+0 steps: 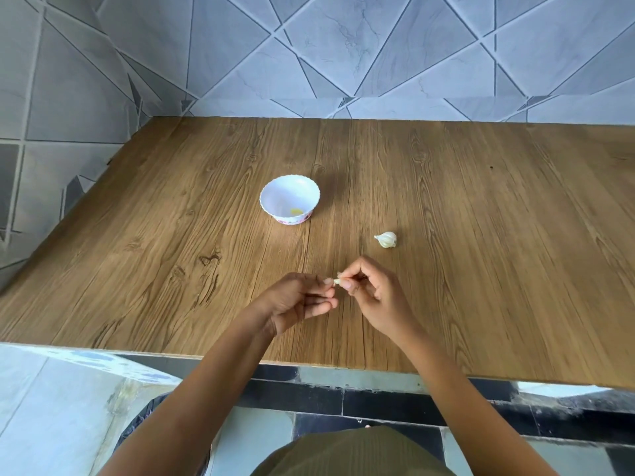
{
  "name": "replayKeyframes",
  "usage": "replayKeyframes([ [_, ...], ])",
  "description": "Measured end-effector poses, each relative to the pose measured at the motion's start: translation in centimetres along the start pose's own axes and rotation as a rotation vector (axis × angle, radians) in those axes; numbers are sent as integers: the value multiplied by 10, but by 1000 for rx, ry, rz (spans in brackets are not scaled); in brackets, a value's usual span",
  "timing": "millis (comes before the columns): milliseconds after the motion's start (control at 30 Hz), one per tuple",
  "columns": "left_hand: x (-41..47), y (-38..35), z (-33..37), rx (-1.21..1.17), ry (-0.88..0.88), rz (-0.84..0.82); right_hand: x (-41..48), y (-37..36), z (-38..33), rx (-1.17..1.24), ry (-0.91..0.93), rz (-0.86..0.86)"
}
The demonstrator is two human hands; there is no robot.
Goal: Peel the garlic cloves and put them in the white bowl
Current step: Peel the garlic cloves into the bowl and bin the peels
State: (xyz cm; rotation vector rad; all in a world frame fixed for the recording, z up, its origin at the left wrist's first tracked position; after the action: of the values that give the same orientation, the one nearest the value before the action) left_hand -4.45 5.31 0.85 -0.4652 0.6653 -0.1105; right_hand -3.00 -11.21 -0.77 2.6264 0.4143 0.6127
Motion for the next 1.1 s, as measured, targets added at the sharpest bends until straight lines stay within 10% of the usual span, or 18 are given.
replayKeyframes([
  [133, 1, -1, -4, 16, -98, 22, 1, -1, 3, 114, -135, -23],
  [467, 3, 7, 4, 1199, -668, 351, -1, -6, 8, 582, -711, 69],
  [733, 7, 2, 3, 513, -427, 66, -1, -11, 6, 663, -710, -15],
  [967, 6, 2, 7, 260, -162, -33, 1, -3, -1, 108, -69, -16],
  [1100, 7, 3, 4, 121, -50, -24, 0, -1, 3, 63, -37, -22],
])
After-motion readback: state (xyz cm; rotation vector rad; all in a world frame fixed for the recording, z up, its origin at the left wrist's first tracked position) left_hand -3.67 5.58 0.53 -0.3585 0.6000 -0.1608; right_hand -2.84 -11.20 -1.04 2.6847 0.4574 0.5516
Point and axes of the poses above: each hand's wrist, its own x-axis towards the middle knuckle, its own y-axis out of the back of the hand, z = x × y, the point moved 1 cm from there along x, towards the middle knuckle, and after that the axes turned 7 degrees about -x, right-handed, at the moved point
